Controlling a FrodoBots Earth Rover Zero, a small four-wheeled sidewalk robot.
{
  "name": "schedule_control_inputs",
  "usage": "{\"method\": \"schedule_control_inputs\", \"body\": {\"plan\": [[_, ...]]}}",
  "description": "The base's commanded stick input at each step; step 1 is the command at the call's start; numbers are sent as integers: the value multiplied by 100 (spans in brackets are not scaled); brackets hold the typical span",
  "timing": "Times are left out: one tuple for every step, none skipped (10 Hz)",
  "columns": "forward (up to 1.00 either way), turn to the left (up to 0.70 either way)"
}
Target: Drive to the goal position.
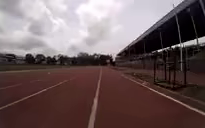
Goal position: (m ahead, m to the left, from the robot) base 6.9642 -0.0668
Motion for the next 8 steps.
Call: {"method": "schedule_control_inputs", "body": {"plan": [[70, -3], [70, -2], [70, -1], [70, 0], [70, 0], [70, 0], [70, 0], [70, 0]]}}
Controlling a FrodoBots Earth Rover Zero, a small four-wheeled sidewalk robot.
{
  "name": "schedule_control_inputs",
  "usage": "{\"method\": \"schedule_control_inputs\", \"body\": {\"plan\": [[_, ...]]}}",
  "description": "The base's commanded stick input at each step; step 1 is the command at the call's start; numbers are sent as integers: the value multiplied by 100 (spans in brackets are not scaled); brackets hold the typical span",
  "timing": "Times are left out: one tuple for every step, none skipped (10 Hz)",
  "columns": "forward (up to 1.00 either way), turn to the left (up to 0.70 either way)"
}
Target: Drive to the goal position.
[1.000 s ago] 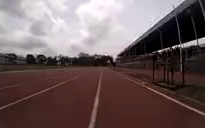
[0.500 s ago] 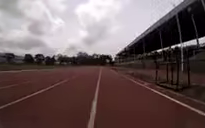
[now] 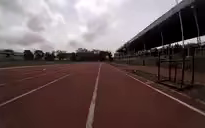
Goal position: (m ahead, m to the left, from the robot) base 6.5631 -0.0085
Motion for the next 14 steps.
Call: {"method": "schedule_control_inputs", "body": {"plan": [[70, 0], [70, 0], [70, 0], [70, 0], [70, 0], [70, 0], [70, 0], [70, 0], [70, 0], [70, 0], [70, 0], [70, 0], [70, 0], [70, 0]]}}
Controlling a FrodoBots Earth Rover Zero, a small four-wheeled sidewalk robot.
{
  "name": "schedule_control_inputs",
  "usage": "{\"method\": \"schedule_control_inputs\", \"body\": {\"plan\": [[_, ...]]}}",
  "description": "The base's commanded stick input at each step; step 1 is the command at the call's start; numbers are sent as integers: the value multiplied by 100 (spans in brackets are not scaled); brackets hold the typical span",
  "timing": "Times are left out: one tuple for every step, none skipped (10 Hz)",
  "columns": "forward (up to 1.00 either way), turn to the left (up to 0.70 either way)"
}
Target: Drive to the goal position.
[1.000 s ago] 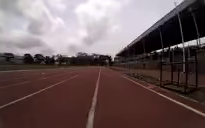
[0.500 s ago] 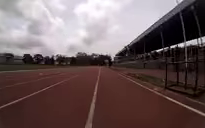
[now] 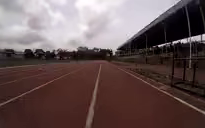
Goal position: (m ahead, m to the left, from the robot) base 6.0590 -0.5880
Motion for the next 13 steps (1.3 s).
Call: {"method": "schedule_control_inputs", "body": {"plan": [[70, 0], [70, 0], [70, 0], [70, 0], [70, 0], [70, 0], [70, 0], [70, 0], [70, 0], [70, 0], [70, 0], [70, 0], [70, 0]]}}
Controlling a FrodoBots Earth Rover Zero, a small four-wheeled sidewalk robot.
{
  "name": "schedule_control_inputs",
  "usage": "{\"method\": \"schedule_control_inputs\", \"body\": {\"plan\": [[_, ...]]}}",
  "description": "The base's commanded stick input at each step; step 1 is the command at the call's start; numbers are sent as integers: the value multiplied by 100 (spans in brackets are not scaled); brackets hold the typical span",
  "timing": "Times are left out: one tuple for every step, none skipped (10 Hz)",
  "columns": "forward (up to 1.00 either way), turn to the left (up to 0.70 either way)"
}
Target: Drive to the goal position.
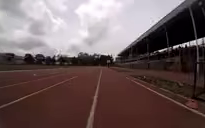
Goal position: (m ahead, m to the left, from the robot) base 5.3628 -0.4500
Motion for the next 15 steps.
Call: {"method": "schedule_control_inputs", "body": {"plan": [[70, 0], [70, -3], [70, -5], [70, -7], [70, -9], [70, -11], [70, -13], [70, -12], [70, -11], [70, -10], [70, -8], [70, -7], [70, -5], [70, -3], [70, -1]]}}
